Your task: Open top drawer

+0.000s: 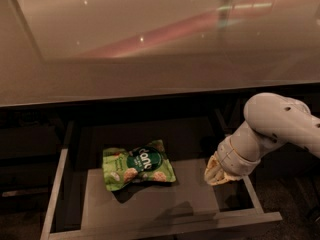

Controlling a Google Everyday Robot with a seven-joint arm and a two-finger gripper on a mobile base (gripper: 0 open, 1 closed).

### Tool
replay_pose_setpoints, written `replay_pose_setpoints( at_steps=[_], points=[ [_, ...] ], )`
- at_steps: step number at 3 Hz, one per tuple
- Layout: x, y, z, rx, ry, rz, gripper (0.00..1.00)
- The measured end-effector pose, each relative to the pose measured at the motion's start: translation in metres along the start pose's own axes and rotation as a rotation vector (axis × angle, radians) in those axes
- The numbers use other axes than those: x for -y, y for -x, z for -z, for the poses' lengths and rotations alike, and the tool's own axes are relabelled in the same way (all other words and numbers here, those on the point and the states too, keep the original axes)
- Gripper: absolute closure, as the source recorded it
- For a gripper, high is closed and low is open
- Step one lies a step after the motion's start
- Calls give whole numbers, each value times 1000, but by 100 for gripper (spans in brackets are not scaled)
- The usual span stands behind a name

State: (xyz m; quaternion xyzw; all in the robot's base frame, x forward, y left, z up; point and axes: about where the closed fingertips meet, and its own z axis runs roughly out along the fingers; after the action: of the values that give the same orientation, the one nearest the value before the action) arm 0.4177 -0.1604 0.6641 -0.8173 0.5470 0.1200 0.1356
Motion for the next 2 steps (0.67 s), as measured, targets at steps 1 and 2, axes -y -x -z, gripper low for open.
replay_pose_setpoints(
  at_steps=[1, 2],
  points=[
    [0, 0, 0, 0, 0, 0, 100],
    [0, 0, 0, 0, 0, 0, 81]
  ],
)
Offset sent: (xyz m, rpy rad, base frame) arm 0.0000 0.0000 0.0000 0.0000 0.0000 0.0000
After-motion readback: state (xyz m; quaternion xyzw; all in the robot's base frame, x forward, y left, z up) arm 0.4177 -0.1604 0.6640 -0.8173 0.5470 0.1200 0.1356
